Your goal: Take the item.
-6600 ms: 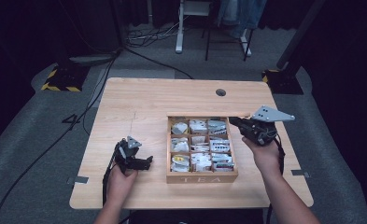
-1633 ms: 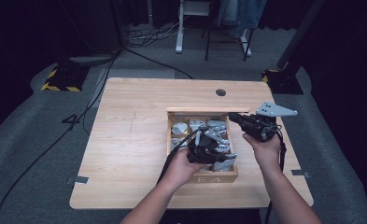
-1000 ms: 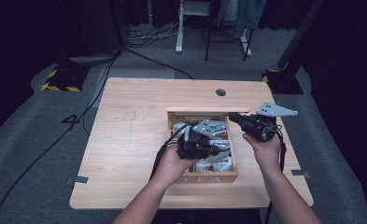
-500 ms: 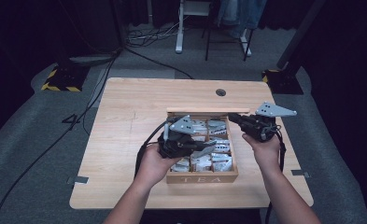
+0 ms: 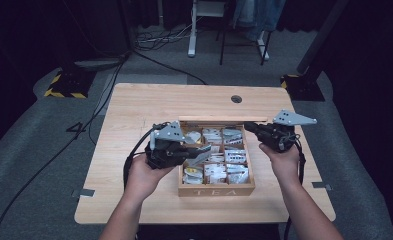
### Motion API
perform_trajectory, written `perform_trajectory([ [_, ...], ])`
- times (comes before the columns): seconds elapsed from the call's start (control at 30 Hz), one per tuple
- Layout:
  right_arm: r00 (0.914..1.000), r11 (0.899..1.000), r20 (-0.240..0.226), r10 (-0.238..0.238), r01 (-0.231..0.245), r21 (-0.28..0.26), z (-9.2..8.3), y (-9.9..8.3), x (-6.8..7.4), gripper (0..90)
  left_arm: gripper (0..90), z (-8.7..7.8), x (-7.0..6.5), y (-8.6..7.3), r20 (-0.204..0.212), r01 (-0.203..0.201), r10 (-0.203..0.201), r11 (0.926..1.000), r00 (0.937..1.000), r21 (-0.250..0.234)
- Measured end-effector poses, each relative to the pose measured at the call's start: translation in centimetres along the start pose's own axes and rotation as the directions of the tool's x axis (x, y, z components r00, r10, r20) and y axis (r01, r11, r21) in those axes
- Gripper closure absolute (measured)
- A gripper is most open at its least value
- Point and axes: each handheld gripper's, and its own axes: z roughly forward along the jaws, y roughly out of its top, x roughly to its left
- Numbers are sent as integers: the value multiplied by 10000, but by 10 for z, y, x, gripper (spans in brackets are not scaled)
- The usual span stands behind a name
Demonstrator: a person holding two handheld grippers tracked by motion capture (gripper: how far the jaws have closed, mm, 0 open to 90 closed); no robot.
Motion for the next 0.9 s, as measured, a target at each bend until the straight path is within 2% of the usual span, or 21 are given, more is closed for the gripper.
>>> perform_trajectory([
  [0.07,10000,10000,15,11,-11,2,0,0,0,894,892,-3,1,-2,-93,-27,28,10000,10000,55],
  [0.13,10000,10000,17,17,-17,10,0,0,0,895,892,-14,1,-8,-462,-44,48,9999,9989,104],
  [0.23,10000,10000,18,29,-29,23,0,0,0,894,892,-24,2,-15,-621,-28,27,10000,9981,-22],
  [0.3,10000,10000,0,61,-61,68,0,-1,1,894,892,-34,4,-26,-819,64,-74,9999,9966,-126],
  [0.37,10000,9999,-2,64,-64,86,0,-1,1,894,892,-37,6,-29,-863,68,-76,9999,9962,-102],
  [0.4,10000,9999,-12,91,-91,100,1,-1,1,894,891,-43,9,-32,-1035,170,-172,9999,9945,-23],
  [0.57,10000,9999,-5,59,-59,132,2,-1,1,893,891,-51,12,-41,-956,287,-289,9996,9950,-40],
  [0.67,10000,9999,16,39,-40,153,1,-1,2,894,891,-52,17,-48,-1099,484,-464,9987,9929,155],
  [0.73,10000,9999,1,49,-49,165,1,-1,2,893,891,-56,23,-56,-1277,786,-758,9968,9889,168],
  [0.77,10000,9998,3,63,-63,172,1,-2,2,893,891,-56,23,-56,-1277,786,-758,9968,9889,168],
  [0.8,10000,9998,2,60,-60,174,1,-2,2,893,891,-59,28,-61,-1407,1095,-1058,9938,9844,186],
  [0.83,10000,9998,2,60,-60,174,1,-2,2,893,891,-59,28,-61,-1407,1095,-1058,9938,9844,186],
  [0.87,10000,9998,-27,65,-64,167,1,-2,2,893,890,-60,35,-67,-1584,1365,-1316,9904,9786,205],
  [0.9,10000,9998,-32,67,-67,167,1,-2,2,893,890,-60,38,-70,-1620,1491,-1434,9886,9763,233],
])
